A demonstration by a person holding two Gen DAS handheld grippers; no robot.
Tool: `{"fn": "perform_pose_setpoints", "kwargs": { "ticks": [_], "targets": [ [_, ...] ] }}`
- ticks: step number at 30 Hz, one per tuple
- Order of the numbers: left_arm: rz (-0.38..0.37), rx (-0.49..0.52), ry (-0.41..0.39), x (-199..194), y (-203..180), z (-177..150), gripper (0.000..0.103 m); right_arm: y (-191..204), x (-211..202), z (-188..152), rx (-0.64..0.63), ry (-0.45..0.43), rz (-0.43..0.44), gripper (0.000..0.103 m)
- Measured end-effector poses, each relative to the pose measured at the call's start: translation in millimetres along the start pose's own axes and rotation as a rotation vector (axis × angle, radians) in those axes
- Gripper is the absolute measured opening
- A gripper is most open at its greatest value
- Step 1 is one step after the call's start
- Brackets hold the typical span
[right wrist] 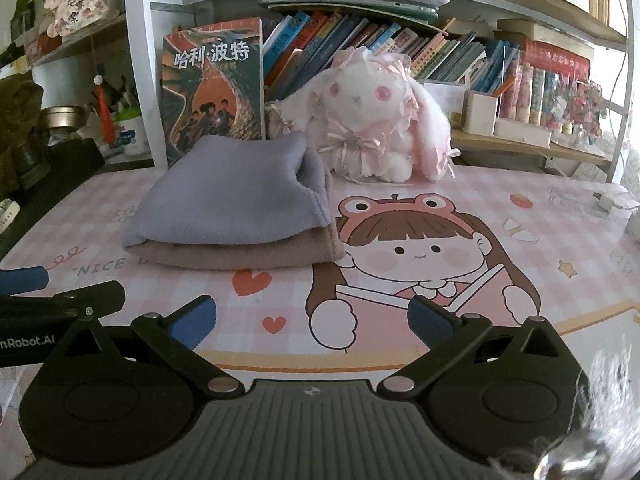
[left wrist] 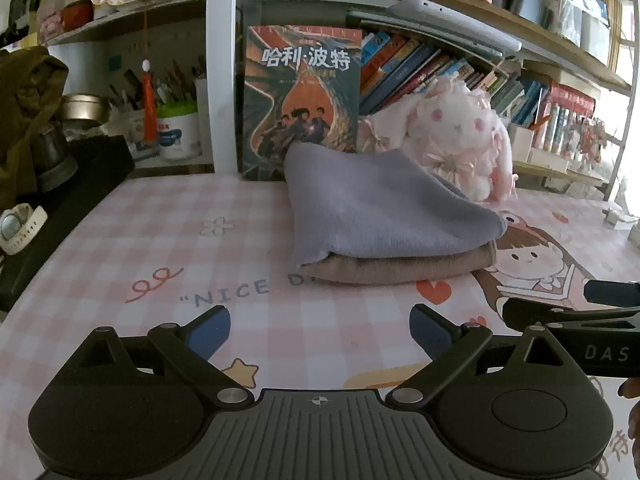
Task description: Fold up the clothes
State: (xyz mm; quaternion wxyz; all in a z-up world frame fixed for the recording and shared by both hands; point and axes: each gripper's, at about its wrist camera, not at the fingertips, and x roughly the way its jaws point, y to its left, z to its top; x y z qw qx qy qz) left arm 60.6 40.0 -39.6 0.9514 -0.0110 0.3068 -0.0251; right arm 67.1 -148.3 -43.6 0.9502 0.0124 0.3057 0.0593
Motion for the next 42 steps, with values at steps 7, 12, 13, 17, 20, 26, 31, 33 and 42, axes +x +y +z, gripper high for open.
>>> {"fn": "perform_pose_setpoints", "kwargs": {
  "ticks": [7,12,13,17,20,26,31,33,42],
  "targets": [
    [0.004,-0.006,0.013,1.5,1.5,-1.1,0.098,0.0,1.1,-0.7,0.005,0.009,-0.002,0.103],
    [0.006,-0.005,0.015,1.5,2.3,-1.8,0.098,-0.2,2.2,-1.2,0.010,0.015,-0.002,0.103],
    [0.006,-0.005,0.016,1.9,2.6,-1.9,0.098,0.0,2.4,-1.2,0.010,0.017,-0.002,0.103],
    [0.007,-0.008,0.019,2.5,3.5,-1.8,0.098,0.8,2.3,-1.1,0.004,0.017,-0.002,0.103],
    [0.008,-0.011,0.019,2.9,4.0,-1.2,0.098,1.3,2.1,-1.0,0.001,0.017,-0.001,0.103],
    [0.011,-0.011,0.020,3.0,4.4,-2.0,0.098,2.1,2.3,-1.0,-0.002,0.019,0.001,0.103],
    [0.010,-0.015,0.021,3.3,5.4,-1.9,0.098,2.5,2.6,-1.0,-0.001,0.022,0.001,0.103],
    [0.010,-0.016,0.022,3.5,5.8,-1.8,0.098,2.7,2.8,-1.1,0.000,0.023,0.002,0.103],
    [0.013,-0.023,0.023,3.7,7.8,-2.6,0.098,3.9,3.9,-1.8,-0.003,0.026,0.005,0.103]
  ]
}}
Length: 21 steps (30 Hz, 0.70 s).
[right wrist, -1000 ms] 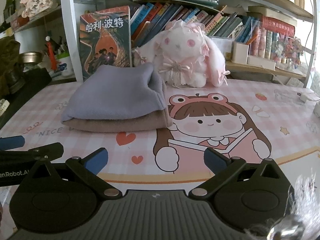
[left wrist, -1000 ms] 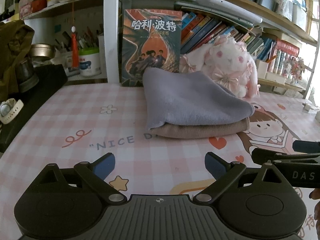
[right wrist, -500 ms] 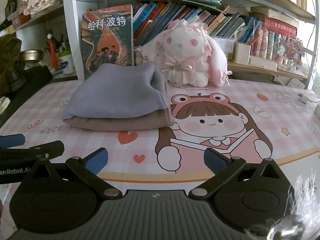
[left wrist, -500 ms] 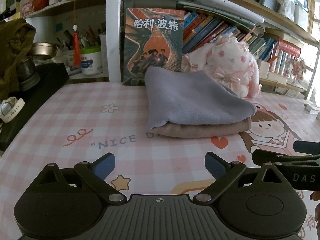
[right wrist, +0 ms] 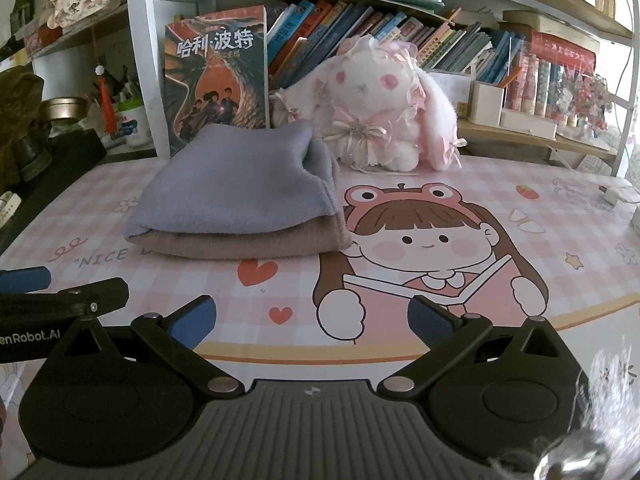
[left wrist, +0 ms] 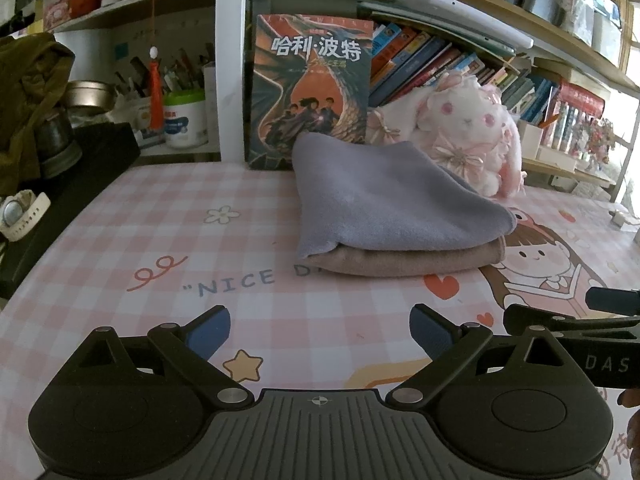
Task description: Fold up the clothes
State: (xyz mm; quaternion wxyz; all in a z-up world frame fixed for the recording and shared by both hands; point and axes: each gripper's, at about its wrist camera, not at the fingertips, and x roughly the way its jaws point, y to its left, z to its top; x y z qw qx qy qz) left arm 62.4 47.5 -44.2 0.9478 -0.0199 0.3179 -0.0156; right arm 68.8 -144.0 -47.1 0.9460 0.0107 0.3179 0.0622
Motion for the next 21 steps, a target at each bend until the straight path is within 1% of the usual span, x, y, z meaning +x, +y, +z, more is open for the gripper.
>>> {"fn": "perform_pose_setpoints", "kwargs": {
  "ticks": [21],
  "targets": [
    [-0.001,-0.003,0.003,1.9,3.1,0.0,0.098,-0.3,2.7,0.0,0.003,0.008,0.006,0.103]
  ]
}}
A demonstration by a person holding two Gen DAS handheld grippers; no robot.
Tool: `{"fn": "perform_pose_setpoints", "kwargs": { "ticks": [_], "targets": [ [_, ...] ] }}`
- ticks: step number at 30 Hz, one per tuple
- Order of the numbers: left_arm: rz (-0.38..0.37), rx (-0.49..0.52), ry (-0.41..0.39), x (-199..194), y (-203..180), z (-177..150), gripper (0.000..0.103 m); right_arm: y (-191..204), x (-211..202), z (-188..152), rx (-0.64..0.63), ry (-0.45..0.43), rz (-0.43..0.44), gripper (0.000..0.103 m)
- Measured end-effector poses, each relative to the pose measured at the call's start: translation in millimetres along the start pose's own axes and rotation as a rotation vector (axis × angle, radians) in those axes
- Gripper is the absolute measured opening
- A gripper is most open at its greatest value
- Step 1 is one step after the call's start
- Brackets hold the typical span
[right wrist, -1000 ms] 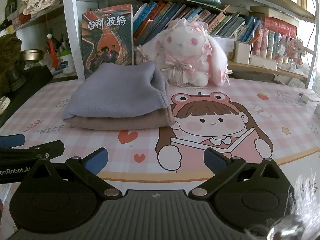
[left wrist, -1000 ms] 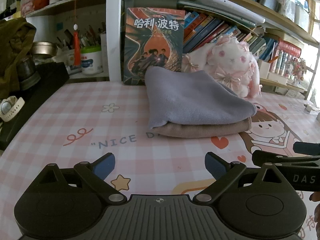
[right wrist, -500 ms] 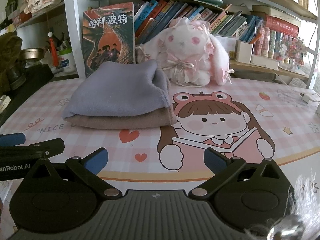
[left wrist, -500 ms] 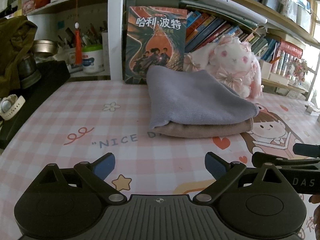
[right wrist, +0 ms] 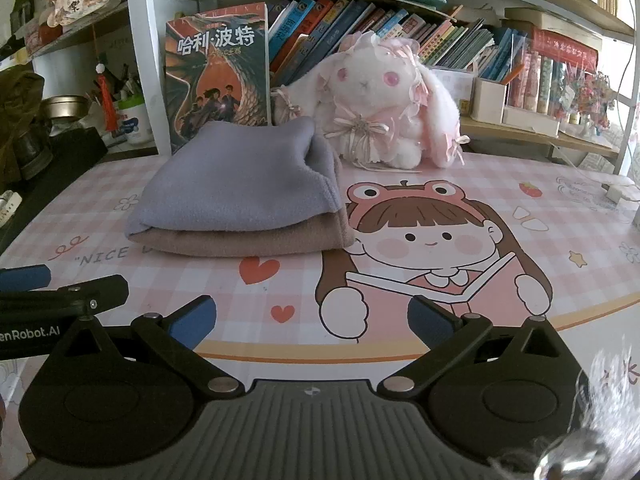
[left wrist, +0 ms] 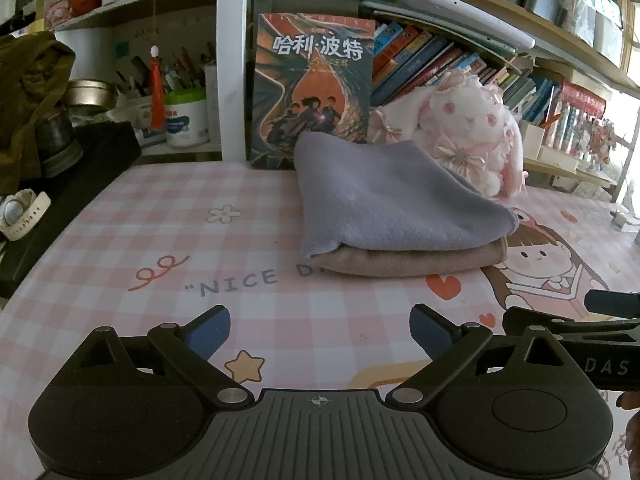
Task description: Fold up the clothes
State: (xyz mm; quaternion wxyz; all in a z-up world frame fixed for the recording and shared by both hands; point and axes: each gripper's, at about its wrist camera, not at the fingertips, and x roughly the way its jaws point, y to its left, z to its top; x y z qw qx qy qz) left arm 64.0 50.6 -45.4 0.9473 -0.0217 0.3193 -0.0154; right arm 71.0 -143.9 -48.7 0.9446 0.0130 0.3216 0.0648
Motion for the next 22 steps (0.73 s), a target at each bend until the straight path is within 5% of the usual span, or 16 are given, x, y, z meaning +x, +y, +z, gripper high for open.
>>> {"fn": "perform_pose_setpoints", "kwargs": {
  "ticks": [22],
  "targets": [
    [-0.002,-0.001,0.002,-2.5,2.7,-0.1,0.098,0.6,-2.4,-1.4,0.011,0.004,-0.001,0.103]
  ]
}}
